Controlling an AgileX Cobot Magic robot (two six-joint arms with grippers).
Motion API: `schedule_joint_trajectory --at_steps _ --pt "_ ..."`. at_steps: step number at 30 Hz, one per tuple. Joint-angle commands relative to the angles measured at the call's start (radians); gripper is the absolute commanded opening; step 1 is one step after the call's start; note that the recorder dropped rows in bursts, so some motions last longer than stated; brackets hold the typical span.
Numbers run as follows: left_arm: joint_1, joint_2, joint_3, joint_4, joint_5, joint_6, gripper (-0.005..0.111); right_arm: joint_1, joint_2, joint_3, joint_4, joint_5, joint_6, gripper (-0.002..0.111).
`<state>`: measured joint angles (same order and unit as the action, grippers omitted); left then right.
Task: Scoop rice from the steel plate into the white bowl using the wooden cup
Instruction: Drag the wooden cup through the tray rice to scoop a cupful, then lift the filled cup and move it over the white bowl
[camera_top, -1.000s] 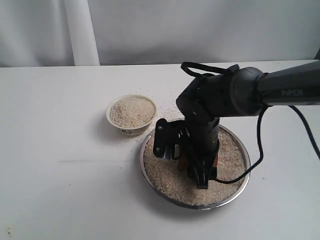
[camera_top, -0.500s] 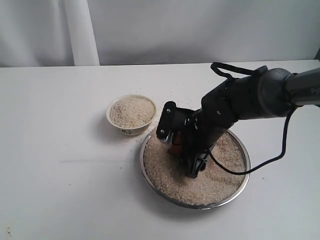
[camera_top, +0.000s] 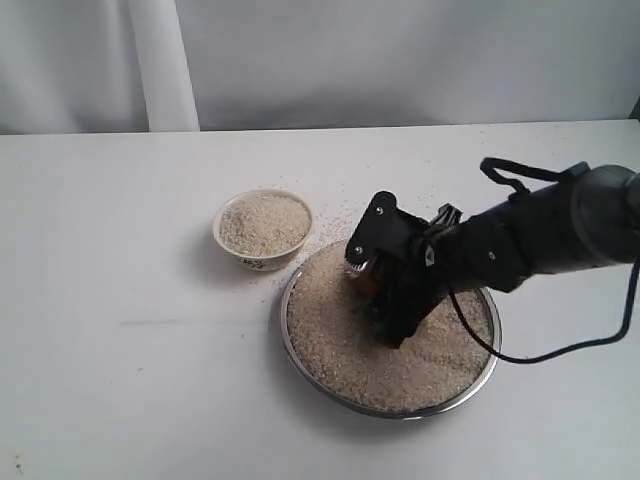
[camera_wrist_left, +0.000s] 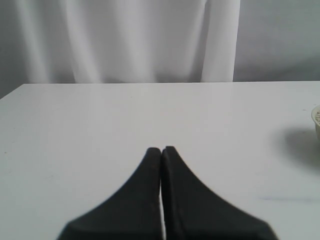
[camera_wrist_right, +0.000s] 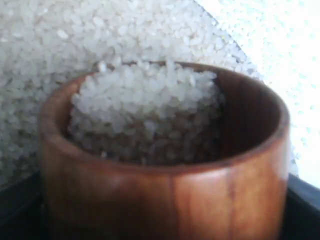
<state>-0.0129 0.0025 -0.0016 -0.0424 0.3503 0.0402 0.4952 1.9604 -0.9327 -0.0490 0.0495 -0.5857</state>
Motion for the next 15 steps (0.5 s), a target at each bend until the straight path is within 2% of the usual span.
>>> schedule_joint_trajectory --at_steps 1,15 --pt "-0.003 -0.003 0.002 0.0 -0.006 -0.004 0.0 -0.006 -0.019 0.126 0.041 -0.119 -0.008 0.0" --pt "-0.003 -0.003 0.002 0.0 -0.006 -0.004 0.0 -0.004 -0.27 0.155 0.037 -0.277 0.153 0.0"
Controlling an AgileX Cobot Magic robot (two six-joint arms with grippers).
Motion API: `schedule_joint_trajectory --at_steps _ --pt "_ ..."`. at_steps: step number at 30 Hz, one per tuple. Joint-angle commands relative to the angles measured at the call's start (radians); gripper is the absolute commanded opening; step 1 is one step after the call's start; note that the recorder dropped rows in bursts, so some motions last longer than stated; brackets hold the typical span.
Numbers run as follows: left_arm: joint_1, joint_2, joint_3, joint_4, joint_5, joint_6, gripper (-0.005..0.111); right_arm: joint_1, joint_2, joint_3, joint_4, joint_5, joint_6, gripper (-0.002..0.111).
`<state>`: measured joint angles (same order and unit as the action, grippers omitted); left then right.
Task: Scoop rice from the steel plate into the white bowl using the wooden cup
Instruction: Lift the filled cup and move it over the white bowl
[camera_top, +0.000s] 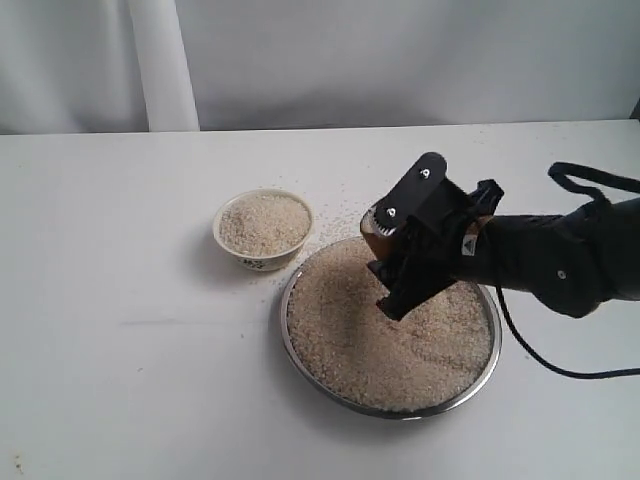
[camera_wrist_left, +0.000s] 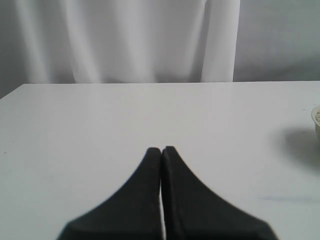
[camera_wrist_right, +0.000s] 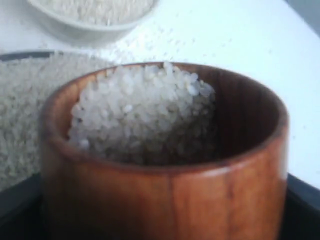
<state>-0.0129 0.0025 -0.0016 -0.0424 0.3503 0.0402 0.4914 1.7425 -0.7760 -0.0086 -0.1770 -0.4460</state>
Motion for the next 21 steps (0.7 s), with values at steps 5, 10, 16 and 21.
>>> schedule_joint_trajectory --at_steps 5,10,16,21 --pt "-0.003 -0.003 0.002 0.0 -0.006 -0.004 0.0 0.002 -0.067 -0.112 -0.026 0.026 0.028 0.0" --pt "-0.003 -0.003 0.002 0.0 -0.006 -0.004 0.0 0.058 -0.012 -0.333 -0.06 0.201 0.025 0.0" --pt "-0.003 -0.003 0.002 0.0 -0.006 -0.004 0.0 0.099 0.165 -0.664 -0.124 0.469 0.017 0.0" --pt "-0.003 -0.003 0.002 0.0 -0.006 -0.004 0.0 0.122 0.305 -0.874 -0.211 0.647 0.017 0.0"
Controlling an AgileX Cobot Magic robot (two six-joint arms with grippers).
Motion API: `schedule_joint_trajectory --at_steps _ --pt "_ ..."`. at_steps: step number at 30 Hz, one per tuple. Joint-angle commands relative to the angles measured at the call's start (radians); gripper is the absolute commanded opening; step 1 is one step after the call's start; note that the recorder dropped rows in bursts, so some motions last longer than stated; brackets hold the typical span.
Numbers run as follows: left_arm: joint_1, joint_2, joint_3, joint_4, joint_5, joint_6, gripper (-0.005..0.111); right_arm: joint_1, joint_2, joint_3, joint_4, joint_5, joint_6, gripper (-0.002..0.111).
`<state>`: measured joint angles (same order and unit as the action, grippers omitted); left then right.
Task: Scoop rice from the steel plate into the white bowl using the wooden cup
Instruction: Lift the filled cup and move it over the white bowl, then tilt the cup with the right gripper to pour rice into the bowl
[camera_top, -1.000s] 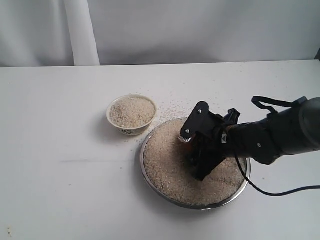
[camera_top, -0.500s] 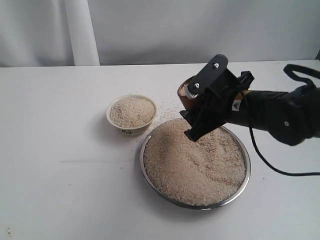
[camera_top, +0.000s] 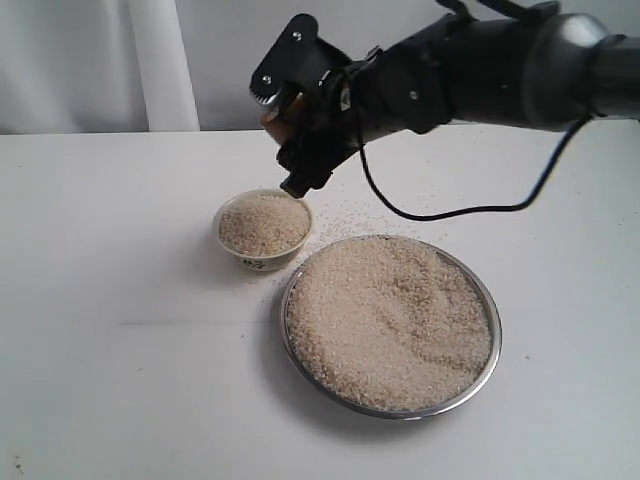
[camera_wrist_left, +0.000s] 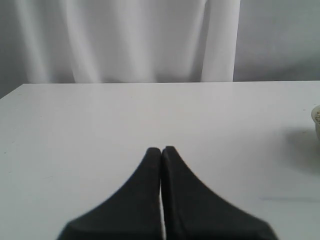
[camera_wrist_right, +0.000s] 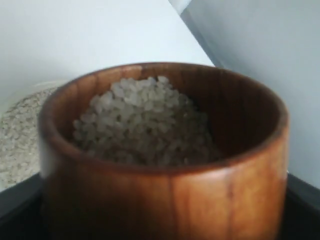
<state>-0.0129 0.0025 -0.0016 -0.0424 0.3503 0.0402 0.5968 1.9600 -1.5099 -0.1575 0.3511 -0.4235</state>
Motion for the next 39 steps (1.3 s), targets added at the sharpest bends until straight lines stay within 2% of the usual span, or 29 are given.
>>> schedule_joint_trajectory --at_steps 1,8,11,20,39 --pt "-0.003 -0.003 0.002 0.0 -0.006 -0.004 0.0 0.023 0.109 -0.177 -0.081 0.142 -0.003 0.0" --pt "-0.003 -0.003 0.002 0.0 -0.006 -0.004 0.0 0.082 0.261 -0.372 -0.304 0.378 0.035 0.0" --pt "-0.003 -0.003 0.002 0.0 -0.006 -0.004 0.0 0.107 0.294 -0.409 -0.385 0.425 0.035 0.0" --pt "-0.003 -0.003 0.002 0.0 -0.006 -0.004 0.0 0.169 0.304 -0.412 -0.557 0.492 0.035 0.0" --pt "-0.003 -0.003 0.002 0.0 -0.006 -0.004 0.0 0.229 0.363 -0.412 -0.808 0.579 0.014 0.0"
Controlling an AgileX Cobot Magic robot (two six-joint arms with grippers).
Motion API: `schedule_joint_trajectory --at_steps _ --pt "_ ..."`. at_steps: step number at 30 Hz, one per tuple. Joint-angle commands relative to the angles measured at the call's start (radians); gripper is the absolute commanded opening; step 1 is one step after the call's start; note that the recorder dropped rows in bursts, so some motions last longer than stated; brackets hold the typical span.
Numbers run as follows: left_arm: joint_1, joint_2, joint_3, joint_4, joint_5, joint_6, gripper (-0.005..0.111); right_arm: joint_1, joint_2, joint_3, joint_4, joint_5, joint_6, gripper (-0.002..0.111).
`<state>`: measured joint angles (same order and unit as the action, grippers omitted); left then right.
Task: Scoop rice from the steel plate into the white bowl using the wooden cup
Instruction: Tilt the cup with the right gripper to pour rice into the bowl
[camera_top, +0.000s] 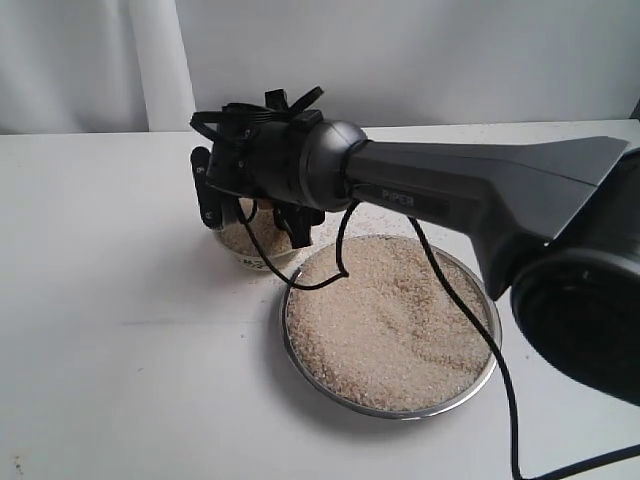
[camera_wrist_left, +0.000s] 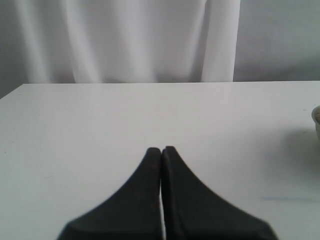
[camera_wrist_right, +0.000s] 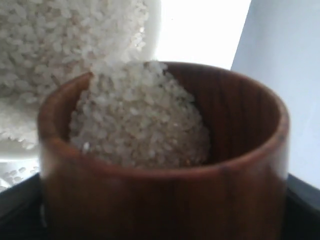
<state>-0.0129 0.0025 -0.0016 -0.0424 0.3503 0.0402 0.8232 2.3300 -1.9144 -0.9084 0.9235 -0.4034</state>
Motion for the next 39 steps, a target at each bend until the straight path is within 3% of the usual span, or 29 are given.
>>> schedule_joint_trajectory --at_steps 1,39 --pt "-0.003 -0.003 0.002 0.0 -0.006 -0.004 0.0 0.003 -0.007 -0.007 -0.062 0.01 -0.006 0.0" --pt "-0.003 -0.003 0.002 0.0 -0.006 -0.004 0.0 0.007 -0.007 -0.007 -0.028 0.077 -0.132 0.0"
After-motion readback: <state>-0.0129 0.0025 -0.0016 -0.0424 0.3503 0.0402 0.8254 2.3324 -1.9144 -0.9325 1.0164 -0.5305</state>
